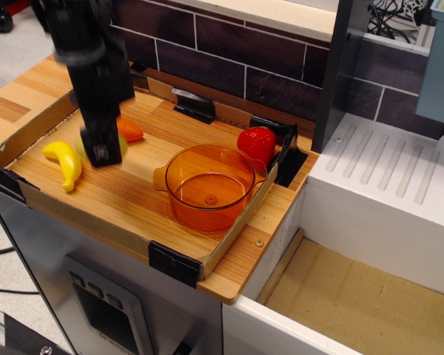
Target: Put potato in pot
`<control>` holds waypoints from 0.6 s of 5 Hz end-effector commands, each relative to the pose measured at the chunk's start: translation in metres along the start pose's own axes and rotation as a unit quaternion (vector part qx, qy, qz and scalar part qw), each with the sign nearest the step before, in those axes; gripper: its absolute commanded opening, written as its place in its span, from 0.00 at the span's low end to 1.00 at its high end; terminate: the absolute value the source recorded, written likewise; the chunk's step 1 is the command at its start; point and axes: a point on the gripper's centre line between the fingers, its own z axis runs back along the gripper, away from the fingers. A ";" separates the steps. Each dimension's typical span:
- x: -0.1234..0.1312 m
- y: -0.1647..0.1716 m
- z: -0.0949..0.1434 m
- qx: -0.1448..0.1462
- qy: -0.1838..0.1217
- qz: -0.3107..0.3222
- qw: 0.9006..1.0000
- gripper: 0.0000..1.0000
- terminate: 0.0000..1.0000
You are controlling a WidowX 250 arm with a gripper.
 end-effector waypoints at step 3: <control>0.087 -0.002 0.027 -0.045 -0.041 0.017 0.998 0.00 0.00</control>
